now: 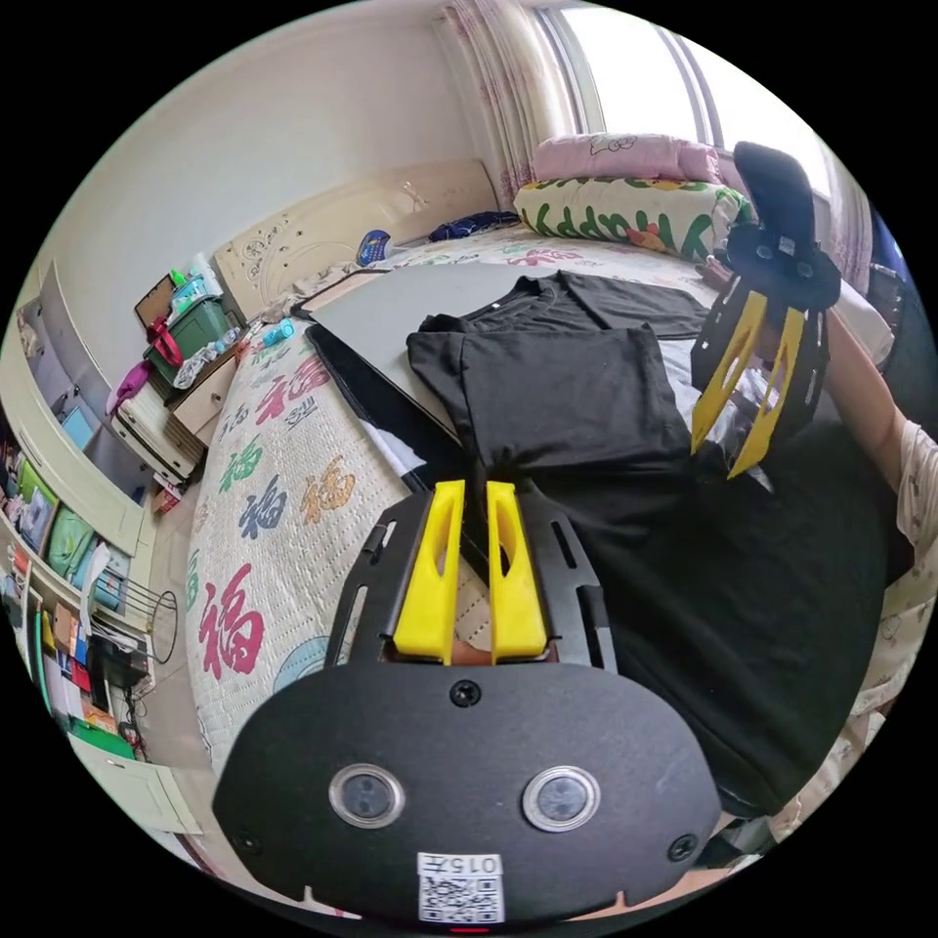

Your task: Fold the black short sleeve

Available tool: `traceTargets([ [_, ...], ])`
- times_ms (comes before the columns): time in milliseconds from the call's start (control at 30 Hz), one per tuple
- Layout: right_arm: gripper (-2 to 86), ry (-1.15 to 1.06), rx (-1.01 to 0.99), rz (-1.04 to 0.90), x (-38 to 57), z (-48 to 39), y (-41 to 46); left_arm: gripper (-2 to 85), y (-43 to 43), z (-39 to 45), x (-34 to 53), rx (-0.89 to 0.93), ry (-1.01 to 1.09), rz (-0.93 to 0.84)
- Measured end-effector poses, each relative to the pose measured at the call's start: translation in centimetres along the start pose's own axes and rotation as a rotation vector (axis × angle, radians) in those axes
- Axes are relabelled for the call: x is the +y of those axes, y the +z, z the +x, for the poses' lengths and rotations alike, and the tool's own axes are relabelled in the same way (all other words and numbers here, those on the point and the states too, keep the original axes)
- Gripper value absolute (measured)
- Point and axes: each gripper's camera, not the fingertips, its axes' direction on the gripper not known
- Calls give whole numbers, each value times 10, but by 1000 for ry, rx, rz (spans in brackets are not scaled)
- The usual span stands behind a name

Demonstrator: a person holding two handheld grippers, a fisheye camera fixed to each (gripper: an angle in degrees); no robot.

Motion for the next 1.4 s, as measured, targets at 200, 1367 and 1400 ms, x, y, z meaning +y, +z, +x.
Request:
traceTargets([
  [200,84,434,276,203,50,67,-108,54,-64,-15,8,332,35,374],
  [1367,-4,540,222,-45,-104,11,-90,4,89,-94,61,370,234,92],
  [1400,-3,538,230,-62,-107,9,-86,4,93,-95,63,360,231,85],
])
